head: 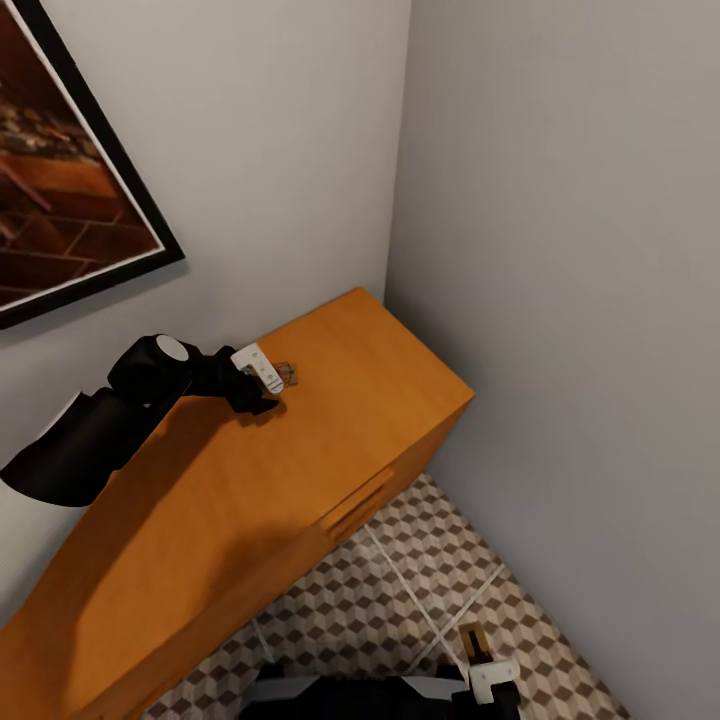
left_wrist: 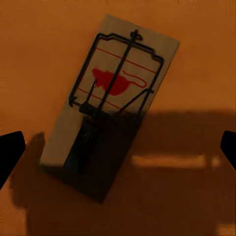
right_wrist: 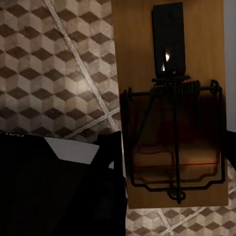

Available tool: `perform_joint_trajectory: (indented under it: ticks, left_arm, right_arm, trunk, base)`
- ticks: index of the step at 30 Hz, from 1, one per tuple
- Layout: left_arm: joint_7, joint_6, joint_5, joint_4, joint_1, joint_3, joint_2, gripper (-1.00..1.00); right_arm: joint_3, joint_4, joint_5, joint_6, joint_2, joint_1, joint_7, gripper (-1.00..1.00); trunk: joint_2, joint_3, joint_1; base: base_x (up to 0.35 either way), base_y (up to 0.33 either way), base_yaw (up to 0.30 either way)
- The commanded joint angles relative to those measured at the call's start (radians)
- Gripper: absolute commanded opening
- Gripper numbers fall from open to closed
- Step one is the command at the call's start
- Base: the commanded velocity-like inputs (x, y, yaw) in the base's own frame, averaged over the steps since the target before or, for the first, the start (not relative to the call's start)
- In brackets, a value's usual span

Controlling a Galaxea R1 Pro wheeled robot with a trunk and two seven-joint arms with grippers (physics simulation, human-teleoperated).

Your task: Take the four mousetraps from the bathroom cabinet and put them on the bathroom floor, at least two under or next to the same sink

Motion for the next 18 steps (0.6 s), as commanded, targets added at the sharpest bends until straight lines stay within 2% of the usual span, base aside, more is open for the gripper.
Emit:
perform_joint_trajectory:
  ticks: [1, 7, 18]
  left_arm:
    - [-0.010, 0.003, -0.010, -0.001, -0.001, -0.002, 0.000, 1.00]
    - [-0.010, 0.004, -0.010, 0.000, -0.001, -0.003, 0.000, 1.00]
    - [-0.010, 0.004, -0.010, 0.000, -0.001, -0.003, 0.000, 1.00]
  right_arm:
    - [0.009, 0.000, -0.006, -0.001, 0.000, 0.000, -0.007, -1.00]
    - [0.009, 0.000, -0.006, -0.001, 0.000, 0.000, -0.007, -1.00]
    - [0.009, 0.000, -0.006, -0.001, 0.000, 0.000, -0.007, -1.00]
  trunk:
    - [-0.002, -0.002, 0.001]
    - [-0.002, -0.003, 0.001]
    - [-0.002, -0.004, 0.001]
  base:
    - [0.182, 0.005, 0.000]
    - [0.119, 0.013, 0.000]
    - [0.013, 0.001, 0.000]
